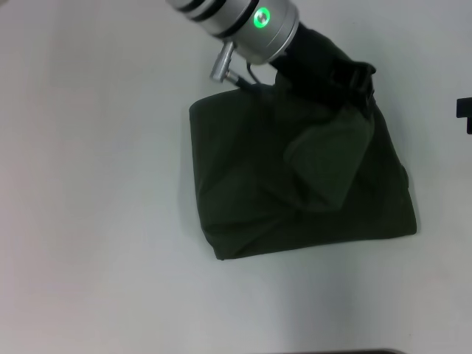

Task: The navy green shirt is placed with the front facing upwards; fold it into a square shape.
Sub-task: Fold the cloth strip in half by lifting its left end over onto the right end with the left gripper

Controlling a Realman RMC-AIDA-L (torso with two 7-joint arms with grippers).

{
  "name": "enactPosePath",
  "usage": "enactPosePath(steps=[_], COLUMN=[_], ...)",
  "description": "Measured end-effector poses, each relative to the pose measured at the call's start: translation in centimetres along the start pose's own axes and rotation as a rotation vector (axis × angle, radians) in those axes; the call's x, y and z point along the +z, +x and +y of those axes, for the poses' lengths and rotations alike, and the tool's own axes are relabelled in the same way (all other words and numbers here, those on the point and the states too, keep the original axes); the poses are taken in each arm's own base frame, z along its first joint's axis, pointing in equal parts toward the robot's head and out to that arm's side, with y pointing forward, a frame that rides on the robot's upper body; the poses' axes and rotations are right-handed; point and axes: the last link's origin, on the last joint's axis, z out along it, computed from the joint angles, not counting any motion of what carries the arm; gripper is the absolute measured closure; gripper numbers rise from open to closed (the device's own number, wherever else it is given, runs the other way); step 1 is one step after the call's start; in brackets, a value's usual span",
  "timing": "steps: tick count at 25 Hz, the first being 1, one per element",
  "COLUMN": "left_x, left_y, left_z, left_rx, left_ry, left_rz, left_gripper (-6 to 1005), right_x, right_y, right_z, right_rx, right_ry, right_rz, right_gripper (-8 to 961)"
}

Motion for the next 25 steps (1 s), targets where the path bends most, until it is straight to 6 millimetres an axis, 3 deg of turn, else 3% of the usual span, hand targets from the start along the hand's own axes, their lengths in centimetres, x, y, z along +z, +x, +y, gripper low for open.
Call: enactPosePath(steps=[12, 25], left_x=[-0.1, 1.0], left_y=[2.8, 2.6], left_z=[3.7, 3.8], left_rx=[0.114, 0.153], left_ry=[0.110, 0.117], left_rz=[-0.046, -0.050], left_gripper=[824, 802], right_x=[-0.1, 0.0], right_y=[0.2, -0.1], right_z=[-0.3, -0.3], right_rx=[0.007, 0.004], right_ry=[0.008, 0.013], right_rz=[-0.006, -0.014], right_gripper=[304, 304])
